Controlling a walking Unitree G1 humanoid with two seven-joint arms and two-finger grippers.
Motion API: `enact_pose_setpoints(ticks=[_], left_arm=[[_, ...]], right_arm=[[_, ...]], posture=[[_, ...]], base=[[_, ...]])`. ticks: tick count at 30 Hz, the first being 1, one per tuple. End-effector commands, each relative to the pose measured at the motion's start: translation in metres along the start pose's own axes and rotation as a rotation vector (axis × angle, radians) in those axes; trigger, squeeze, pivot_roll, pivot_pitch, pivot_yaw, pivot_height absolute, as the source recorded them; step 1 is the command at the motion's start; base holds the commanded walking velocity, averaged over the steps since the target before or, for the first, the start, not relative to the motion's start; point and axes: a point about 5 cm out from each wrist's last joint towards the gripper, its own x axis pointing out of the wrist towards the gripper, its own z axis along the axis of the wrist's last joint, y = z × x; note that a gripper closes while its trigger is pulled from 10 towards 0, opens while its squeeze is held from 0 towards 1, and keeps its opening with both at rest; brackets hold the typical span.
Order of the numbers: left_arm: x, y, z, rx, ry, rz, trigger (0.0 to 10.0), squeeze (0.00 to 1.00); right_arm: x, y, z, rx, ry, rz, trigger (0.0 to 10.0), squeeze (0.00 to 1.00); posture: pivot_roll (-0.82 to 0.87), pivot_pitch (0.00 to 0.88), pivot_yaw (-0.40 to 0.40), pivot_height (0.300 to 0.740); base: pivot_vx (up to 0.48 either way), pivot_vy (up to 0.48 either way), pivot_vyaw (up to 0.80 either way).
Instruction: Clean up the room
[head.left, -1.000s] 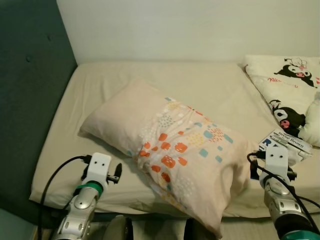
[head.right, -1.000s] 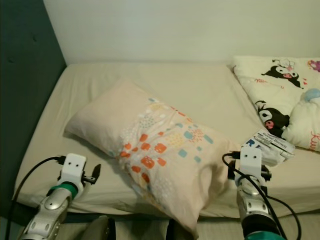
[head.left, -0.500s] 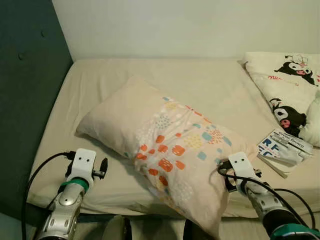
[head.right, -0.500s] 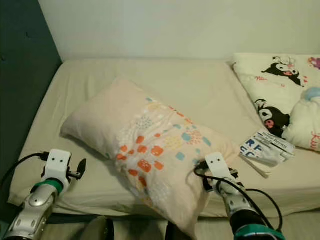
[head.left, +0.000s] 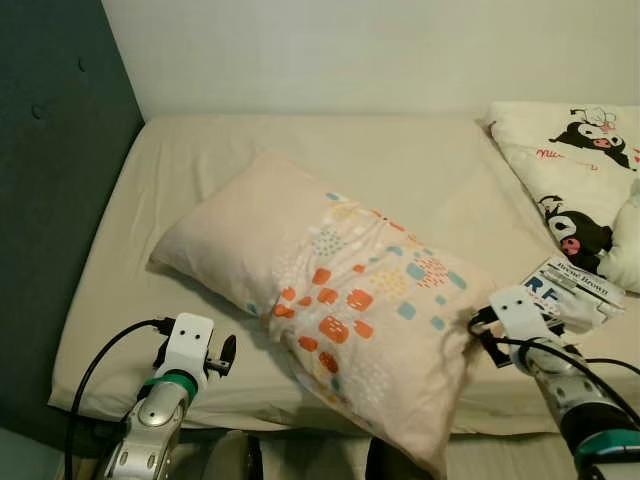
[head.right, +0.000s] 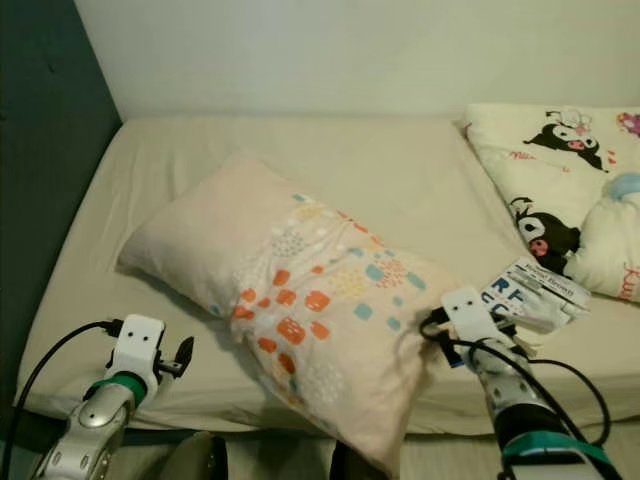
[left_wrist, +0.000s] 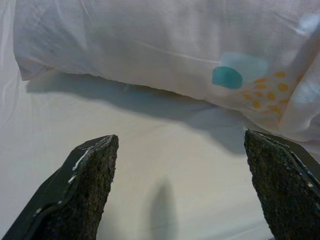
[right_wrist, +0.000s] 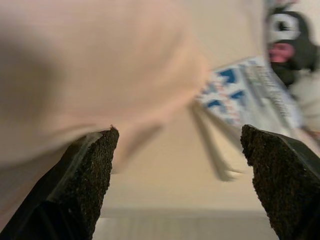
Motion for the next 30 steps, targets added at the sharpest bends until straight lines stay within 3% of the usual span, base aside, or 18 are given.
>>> enact_pose_setpoints(ticks=[1, 3, 5, 7, 9, 12, 13, 16, 17, 19, 22, 24, 28, 30], left_arm=[[-0.001, 0.000, -0.002, 0.006, 0.013, -0.007, 10.0, 0.00], [-0.001, 0.000, -0.002, 0.006, 0.012, -0.008, 10.0, 0.00], [0.000, -0.001, -0.001, 0.006, 0.011, -0.010, 10.0, 0.00], [0.000, -0.001, 0.000, 0.006, 0.011, -0.011, 10.0, 0.00], [0.000, -0.001, 0.000, 0.006, 0.011, -0.011, 10.0, 0.00], [0.001, -0.002, 0.000, 0.011, 0.012, -0.017, 10.0, 0.00], [0.001, -0.002, 0.000, 0.011, 0.012, -0.017, 10.0, 0.00], [0.001, -0.002, 0.000, 0.016, 0.012, -0.018, 10.0, 0.00], [0.001, -0.002, 0.000, 0.016, 0.012, -0.018, 10.0, 0.00], [0.000, -0.001, -0.001, 0.017, 0.013, -0.017, 10.0, 0.00], [0.000, -0.001, -0.001, 0.017, 0.014, -0.017, 10.0, 0.00], [-0.001, -0.002, -0.003, 0.017, 0.014, -0.017, 10.0, 0.00], [-0.001, 0.000, -0.003, 0.012, 0.015, -0.013, 10.0, 0.00], [0.000, 0.001, -0.005, -0.002, 0.024, -0.004, 10.0, 0.00]], right_arm=[[-0.002, -0.006, -0.011, -0.031, 0.028, -0.023, 10.0, 0.00], [-0.002, -0.004, -0.012, -0.046, 0.036, -0.007, 10.0, 0.00], [-0.003, 0.013, -0.019, -0.122, 0.065, 0.108, 10.0, 0.00], [-0.003, 0.020, -0.021, -0.151, 0.075, 0.151, 10.0, 0.00], [-0.003, 0.020, -0.021, -0.151, 0.075, 0.151, 10.0, 0.00], [-0.006, 0.052, -0.020, -0.213, 0.068, 0.325, 10.0, 0.00], [-0.006, 0.052, -0.020, -0.213, 0.068, 0.325, 10.0, 0.00], [-0.013, 0.092, 0.003, -0.232, -0.035, 0.589, 10.0, 0.00], [-0.013, 0.092, 0.003, -0.232, -0.035, 0.589, 10.0, 0.00], [-0.020, 0.109, 0.016, -0.228, -0.091, 0.727, 10.0, 0.00], [-0.023, 0.115, 0.020, -0.226, -0.111, 0.781, 10.0, 0.00], [-0.034, 0.134, 0.032, -0.231, -0.170, 0.946, 10.0, 0.00], [-0.044, 0.149, 0.044, -0.237, -0.218, 1.060, 10.0, 0.00], [-0.055, 0.165, 0.057, -0.229, -0.252, 1.161, 10.0, 0.00]], posture=[[0.12, 0.020, 0.013, 0.622], [0.12, 0.020, 0.013, 0.622], [0.12, 0.024, 0.016, 0.622], [0.12, 0.024, 0.016, 0.622], [0.12, 0.024, 0.016, 0.622], [0.12, 0.034, 0.020, 0.622], [0.12, 0.034, 0.020, 0.622], [0.12, 0.022, 0.018, 0.622], [0.12, 0.022, 0.018, 0.622], [0.12, 0.004, 0.015, 0.622], [0.12, 0.004, 0.015, 0.622], [0.13, 0.000, 0.010, 0.622], [0.13, 0.000, 0.010, 0.622], [0.13, 0.000, 0.010, 0.622]], base=[[0.000, 0.000, 0.00], [0.000, 0.000, 0.00], [0.000, 0.000, 0.00], [0.000, 0.000, 0.00], [0.000, 0.000, 0.00], [0.000, 0.000, 0.00], [0.000, 0.000, 0.00], [0.000, 0.000, 0.00], [0.000, 0.000, 0.00], [0.000, 0.000, 0.00], [0.000, 0.000, 0.00], [0.000, 0.000, 0.00], [0.000, 0.000, 0.00], [0.000, 0.000, 0.00]])
